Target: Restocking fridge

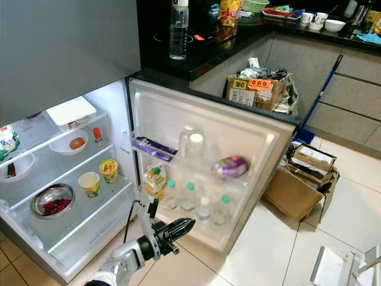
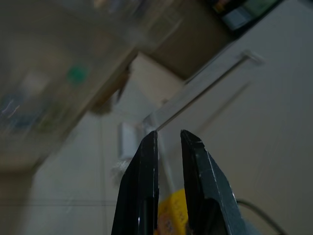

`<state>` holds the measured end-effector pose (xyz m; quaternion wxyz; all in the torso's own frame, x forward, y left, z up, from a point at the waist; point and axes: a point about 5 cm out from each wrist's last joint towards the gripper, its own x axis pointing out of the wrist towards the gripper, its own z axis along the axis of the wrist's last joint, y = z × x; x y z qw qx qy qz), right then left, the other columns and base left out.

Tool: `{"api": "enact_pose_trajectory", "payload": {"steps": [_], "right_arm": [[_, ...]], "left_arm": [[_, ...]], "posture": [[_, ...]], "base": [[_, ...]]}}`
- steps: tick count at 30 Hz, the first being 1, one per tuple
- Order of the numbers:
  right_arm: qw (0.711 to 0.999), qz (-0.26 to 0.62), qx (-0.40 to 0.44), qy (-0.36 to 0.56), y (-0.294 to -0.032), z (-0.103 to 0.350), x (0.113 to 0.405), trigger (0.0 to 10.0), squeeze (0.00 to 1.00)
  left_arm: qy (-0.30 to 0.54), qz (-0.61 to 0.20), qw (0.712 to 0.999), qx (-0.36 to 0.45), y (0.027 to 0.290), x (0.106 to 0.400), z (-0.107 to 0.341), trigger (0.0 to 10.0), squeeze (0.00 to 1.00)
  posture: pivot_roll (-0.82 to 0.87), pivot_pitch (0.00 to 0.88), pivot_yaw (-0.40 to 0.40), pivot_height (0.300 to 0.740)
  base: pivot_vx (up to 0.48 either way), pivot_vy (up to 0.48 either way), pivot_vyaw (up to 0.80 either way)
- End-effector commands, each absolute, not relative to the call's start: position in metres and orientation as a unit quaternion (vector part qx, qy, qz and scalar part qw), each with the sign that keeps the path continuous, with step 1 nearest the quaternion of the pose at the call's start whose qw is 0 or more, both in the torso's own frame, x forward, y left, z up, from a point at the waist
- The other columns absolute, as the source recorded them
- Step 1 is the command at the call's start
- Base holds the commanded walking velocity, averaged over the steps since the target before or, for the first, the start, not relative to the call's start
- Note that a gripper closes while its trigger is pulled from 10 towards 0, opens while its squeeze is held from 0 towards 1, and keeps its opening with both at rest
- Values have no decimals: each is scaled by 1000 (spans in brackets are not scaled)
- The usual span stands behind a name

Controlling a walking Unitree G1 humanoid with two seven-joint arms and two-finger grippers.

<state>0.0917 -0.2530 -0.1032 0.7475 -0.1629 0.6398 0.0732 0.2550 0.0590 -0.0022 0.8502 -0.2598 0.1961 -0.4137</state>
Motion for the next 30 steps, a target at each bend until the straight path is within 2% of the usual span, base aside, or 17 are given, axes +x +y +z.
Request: {"api": "enact_pose_trajectory", "payload": {"steps": [1,4,5,6,8,9,10,14,17,30], "right_arm": [[749,67,-165,639,-256,-102,91,10000,0],[764,73,-162,620,-253,-102,98,10000,0],[768,81,-164,614,-251,-101,101,10000,0],[768,81,-164,614,-251,-101,101,10000,0],[774,86,-161,606,-249,-101,105,10000,0],[774,86,-161,606,-249,-101,105,10000,0],[776,97,-154,604,-246,-100,108,10000,0],[775,100,-154,604,-246,-100,108,10000,0],[775,100,-157,604,-247,-100,108,10000,0],[780,109,-166,593,-247,-97,116,10000,0]], "left_arm": [[242,-370,866,-235,81,244,-21,10000,0],[363,-212,891,-174,138,199,-66,10000,0],[391,-174,889,-162,151,186,-75,10000,0],[391,-174,889,-162,151,186,-75,10000,0],[439,-124,879,-137,168,161,-89,10000,0],[439,-124,879,-137,168,161,-89,10000,0],[490,-83,859,-121,182,128,-101,10000,0],[506,-72,852,-119,186,117,-105,10000,0],[526,-68,839,-119,185,97,-110,10000,0],[500,-73,857,-98,176,119,-105,10000,0]], "posture": [[-100,13,-41,740],[-94,13,-39,740],[-94,13,-39,740],[-94,13,-39,740],[-94,13,-39,740],[-94,13,-39,740],[-94,12,-40,740],[-94,12,-40,740],[-92,15,-42,740],[-88,10,-48,740]], "base": [[0,0,0],[0,0,0],[0,0,0],[0,0,0],[0,0,269],[0,0,538],[0,0,744],[0,0,744],[0,0,742],[0,0,741]]}}
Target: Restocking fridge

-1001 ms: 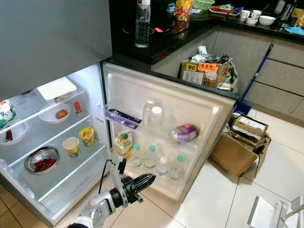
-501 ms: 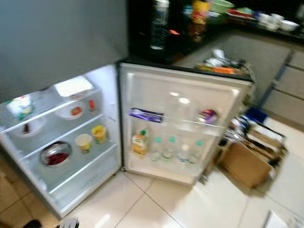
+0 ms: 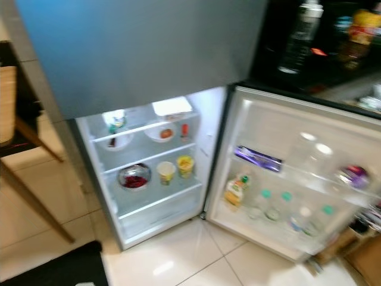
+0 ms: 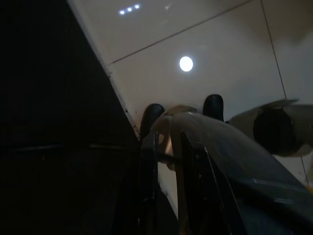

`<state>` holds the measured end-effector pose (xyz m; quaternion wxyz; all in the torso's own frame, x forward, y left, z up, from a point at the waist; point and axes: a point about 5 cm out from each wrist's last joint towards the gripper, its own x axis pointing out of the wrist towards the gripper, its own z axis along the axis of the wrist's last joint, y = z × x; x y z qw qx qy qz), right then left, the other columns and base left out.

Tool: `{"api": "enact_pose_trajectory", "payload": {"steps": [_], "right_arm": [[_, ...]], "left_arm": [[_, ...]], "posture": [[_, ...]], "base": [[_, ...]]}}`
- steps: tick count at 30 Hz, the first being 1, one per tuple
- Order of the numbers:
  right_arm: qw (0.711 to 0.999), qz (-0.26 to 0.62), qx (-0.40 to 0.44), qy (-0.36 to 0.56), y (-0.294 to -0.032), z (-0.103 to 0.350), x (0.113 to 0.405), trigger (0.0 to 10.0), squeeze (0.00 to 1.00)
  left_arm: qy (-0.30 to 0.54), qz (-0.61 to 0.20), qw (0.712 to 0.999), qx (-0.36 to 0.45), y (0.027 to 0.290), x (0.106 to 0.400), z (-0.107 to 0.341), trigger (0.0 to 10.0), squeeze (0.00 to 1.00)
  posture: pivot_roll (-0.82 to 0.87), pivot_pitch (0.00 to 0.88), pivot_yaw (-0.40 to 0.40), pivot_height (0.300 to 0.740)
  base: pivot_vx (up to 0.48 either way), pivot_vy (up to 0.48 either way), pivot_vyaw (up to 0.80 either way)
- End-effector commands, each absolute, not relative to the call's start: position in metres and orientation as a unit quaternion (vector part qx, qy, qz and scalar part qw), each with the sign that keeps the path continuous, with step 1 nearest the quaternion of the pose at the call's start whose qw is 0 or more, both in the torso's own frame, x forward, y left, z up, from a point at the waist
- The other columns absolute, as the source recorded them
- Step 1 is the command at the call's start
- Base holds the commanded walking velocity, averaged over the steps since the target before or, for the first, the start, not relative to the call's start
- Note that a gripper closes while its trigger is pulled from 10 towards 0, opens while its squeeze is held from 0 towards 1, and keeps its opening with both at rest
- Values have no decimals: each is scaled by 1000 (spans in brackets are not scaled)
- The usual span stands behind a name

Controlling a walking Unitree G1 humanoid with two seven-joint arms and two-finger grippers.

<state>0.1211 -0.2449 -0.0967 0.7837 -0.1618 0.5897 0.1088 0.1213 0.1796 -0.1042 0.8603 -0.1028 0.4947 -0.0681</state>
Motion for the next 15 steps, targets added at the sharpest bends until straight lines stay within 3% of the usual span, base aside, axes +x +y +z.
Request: {"api": "enact_pose_trajectory", "payload": {"steps": [1,15], "right_arm": [[781,109,-168,592,-247,-97,117,10000,0],[789,120,-182,574,-241,-94,132,10000,0]], "left_arm": [[500,-72,858,-97,177,120,-105,10000,0],[505,-71,855,-92,175,120,-106,10000,0]], "posture": [[-86,9,-50,740],[-73,0,-51,740]], "base": [[0,0,744],[0,0,743]]}}
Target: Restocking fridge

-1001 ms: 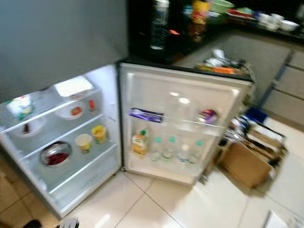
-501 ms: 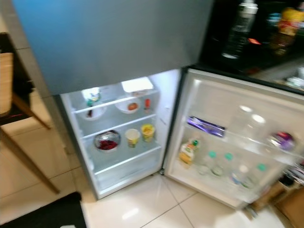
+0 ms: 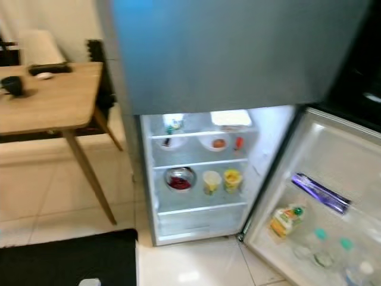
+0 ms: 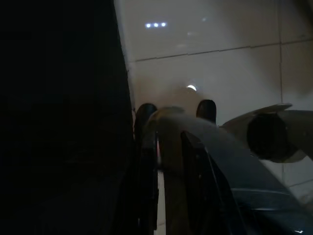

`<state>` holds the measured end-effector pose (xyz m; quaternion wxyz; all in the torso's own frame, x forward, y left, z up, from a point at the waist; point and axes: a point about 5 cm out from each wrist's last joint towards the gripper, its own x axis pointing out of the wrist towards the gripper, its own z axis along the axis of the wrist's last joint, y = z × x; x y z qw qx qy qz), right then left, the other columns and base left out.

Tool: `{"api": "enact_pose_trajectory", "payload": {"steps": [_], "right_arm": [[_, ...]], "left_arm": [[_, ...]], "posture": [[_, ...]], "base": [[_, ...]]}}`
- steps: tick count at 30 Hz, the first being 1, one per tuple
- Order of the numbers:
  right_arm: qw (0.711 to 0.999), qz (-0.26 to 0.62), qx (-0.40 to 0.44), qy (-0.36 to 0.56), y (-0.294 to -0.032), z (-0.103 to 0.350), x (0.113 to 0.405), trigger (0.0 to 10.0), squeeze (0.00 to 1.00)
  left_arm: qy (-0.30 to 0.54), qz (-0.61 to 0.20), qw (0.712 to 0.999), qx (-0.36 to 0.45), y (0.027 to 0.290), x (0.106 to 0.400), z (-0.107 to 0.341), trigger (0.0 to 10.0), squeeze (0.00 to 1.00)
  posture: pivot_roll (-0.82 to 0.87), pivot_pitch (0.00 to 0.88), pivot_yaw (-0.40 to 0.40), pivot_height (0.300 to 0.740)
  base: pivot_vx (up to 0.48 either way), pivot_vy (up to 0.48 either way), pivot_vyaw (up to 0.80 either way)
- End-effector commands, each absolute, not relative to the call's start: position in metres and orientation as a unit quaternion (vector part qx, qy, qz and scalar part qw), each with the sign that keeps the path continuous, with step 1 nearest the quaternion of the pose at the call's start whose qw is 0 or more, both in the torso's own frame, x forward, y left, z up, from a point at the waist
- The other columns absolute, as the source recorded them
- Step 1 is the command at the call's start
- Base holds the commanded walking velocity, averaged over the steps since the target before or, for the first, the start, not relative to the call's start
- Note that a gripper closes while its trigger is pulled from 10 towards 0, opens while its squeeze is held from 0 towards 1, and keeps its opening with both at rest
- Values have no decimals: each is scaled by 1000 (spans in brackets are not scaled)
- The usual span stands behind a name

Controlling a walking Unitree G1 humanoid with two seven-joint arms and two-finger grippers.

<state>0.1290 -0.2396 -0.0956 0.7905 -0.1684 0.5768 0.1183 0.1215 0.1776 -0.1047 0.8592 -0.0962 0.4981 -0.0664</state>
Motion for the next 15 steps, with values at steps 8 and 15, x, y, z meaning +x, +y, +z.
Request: {"api": "enact_pose_trajectory", "payload": {"steps": [8,15], "right_arm": [[790,126,-193,569,-240,-93,136,10000,0],[786,129,-208,568,-240,-93,137,10000,0]], "left_arm": [[502,-74,857,-88,175,124,-105,10000,0],[503,-78,857,-80,177,125,-104,10000,0]], "posture": [[-70,0,-51,740],[-74,0,-47,740]], "base": [[0,0,741],[0,0,746]]}}
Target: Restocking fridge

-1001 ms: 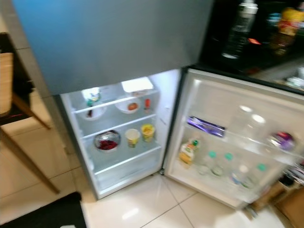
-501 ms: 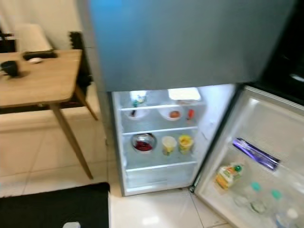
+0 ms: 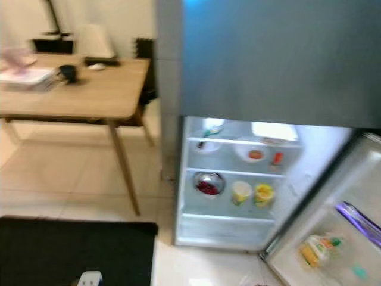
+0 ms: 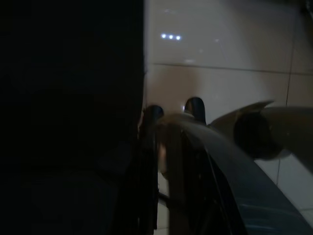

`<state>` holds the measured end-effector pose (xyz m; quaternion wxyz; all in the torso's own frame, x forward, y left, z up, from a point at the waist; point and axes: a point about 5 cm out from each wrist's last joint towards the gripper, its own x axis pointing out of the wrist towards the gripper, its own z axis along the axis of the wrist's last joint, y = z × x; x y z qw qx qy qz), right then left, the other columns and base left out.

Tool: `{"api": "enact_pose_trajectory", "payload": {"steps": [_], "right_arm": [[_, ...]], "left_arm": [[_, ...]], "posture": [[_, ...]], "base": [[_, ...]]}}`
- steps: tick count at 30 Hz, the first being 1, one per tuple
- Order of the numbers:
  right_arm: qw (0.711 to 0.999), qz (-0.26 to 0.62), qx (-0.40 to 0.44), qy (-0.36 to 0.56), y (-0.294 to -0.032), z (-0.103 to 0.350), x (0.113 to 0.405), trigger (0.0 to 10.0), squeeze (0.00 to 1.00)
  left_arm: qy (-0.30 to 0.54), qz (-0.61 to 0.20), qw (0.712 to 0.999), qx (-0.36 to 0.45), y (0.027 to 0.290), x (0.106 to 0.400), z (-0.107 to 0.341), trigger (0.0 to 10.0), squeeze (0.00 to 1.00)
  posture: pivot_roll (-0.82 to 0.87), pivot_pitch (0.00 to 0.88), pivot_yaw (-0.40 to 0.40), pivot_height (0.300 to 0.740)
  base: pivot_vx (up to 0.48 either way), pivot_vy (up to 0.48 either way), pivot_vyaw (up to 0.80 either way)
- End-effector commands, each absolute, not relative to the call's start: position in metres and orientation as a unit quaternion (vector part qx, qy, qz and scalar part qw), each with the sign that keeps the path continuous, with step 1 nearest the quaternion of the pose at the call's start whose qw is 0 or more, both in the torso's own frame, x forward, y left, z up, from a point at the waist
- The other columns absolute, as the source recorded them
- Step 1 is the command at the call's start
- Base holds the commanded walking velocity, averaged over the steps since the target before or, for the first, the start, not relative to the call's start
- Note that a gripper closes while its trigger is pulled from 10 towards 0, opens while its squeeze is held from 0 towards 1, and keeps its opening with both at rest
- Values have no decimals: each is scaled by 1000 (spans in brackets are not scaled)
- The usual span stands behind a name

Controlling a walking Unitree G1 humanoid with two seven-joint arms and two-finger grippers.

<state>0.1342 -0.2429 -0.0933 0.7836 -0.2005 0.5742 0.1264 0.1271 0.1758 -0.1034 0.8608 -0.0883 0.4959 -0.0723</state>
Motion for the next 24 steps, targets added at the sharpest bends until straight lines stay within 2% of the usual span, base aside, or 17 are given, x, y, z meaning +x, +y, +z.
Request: {"api": "enact_pose_trajectory", "payload": {"steps": [1,3,24], "right_arm": [[784,127,-215,567,-241,-93,136,10000,0],[786,118,-217,567,-243,-93,136,10000,0],[786,124,-210,568,-240,-94,135,10000,0]], "left_arm": [[504,-78,857,-78,177,125,-104,10000,0],[505,-79,856,-76,177,126,-104,10000,0],[508,-81,854,-77,173,124,-105,10000,0]], "posture": [[-74,0,-47,740],[-74,0,-46,740],[-78,0,-46,740]], "base": [[0,0,413],[0,-156,0],[0,-464,0]]}}
